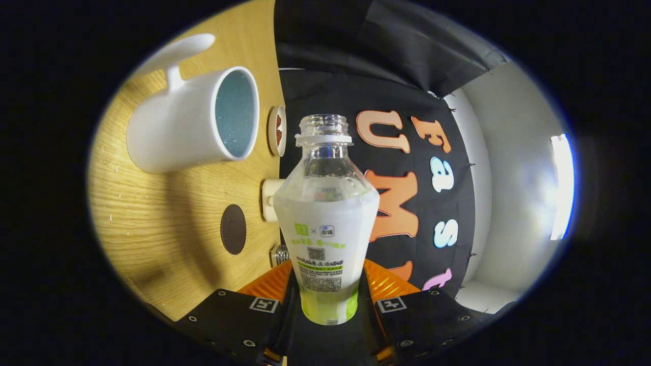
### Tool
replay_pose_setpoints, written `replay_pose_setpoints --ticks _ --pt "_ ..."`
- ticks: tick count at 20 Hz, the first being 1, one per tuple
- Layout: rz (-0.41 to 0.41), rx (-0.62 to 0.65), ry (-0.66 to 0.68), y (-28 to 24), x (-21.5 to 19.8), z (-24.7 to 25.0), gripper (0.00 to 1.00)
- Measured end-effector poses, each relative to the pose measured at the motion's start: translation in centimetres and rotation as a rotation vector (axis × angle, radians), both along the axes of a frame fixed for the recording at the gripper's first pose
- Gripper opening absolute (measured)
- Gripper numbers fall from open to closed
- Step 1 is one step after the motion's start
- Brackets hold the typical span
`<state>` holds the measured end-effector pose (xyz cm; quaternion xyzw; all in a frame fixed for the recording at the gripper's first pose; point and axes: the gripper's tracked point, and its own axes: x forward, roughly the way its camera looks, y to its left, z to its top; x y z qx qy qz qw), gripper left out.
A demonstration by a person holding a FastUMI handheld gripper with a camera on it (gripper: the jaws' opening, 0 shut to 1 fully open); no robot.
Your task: Take the bottle from table, then pour the juice into the cup, finally place the bottle on the coaster
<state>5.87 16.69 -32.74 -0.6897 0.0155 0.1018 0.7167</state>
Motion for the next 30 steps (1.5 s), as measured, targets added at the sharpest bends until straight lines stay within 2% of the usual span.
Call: replay_pose_setpoints --ticks 5,16,30 --pt "0.023 -0.062 -0.032 0.3 0.3 0.4 0.56" --pt "0.015 -0.103 -0.042 0.2 0.6 0.8 0.56" --pt "0.055 -0.188 -0.059 -0.2 0.6 1.3 0.55"
